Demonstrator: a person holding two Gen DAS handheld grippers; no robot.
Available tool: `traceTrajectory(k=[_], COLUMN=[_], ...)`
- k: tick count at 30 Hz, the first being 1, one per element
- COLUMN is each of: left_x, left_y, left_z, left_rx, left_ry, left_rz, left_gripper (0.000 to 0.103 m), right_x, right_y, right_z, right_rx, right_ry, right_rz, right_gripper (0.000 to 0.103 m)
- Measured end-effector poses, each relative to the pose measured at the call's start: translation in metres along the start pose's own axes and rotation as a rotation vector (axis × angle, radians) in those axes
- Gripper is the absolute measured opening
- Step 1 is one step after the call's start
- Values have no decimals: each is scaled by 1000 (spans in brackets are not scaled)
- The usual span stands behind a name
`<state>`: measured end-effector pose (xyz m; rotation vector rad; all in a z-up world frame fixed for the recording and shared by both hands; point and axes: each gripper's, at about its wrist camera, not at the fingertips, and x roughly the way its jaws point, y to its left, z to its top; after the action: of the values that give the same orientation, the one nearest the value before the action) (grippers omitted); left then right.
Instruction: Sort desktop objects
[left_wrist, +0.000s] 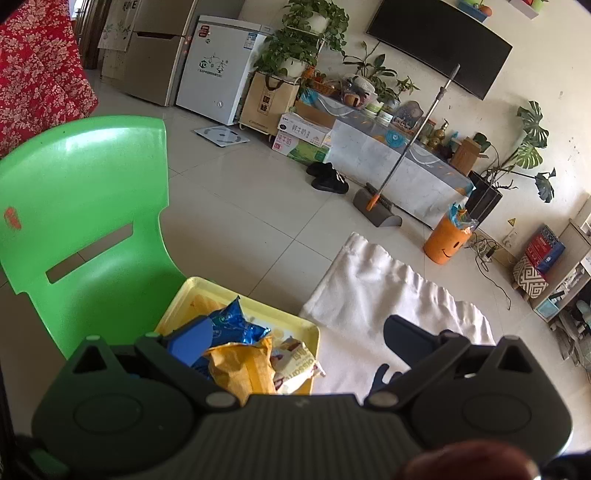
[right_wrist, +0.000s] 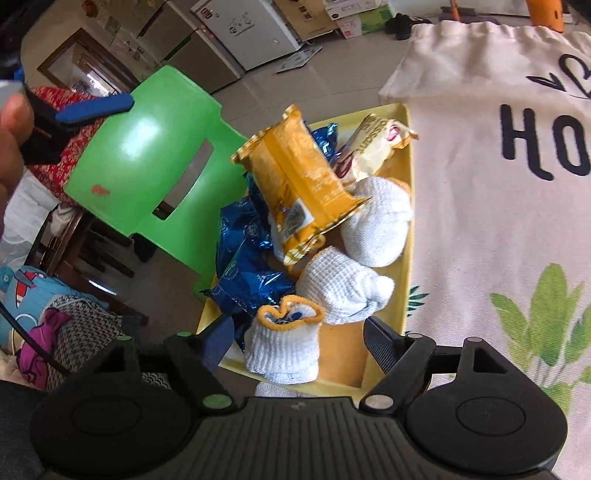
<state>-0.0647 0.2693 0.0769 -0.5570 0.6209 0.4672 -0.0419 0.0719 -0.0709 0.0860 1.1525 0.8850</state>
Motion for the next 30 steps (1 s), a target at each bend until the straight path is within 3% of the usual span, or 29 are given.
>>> traceTrajectory(k=[8, 13, 30], left_x=[8, 10, 32], left_y=[-17, -29, -99], left_z=[-15, -27, -105], left_rx=[62, 109, 389], left_ry=[46, 69, 217], left_rz=[-5, 9, 29], left_gripper=[102, 102, 102], right_x=[-54, -77, -126], right_y=[-36, -60, -158], right_z=[12, 17, 34], right_rx=[110, 141, 246], right_ry=[-79, -71, -46], right_rz=[-184, -323, -638], right_gripper=[78, 83, 88])
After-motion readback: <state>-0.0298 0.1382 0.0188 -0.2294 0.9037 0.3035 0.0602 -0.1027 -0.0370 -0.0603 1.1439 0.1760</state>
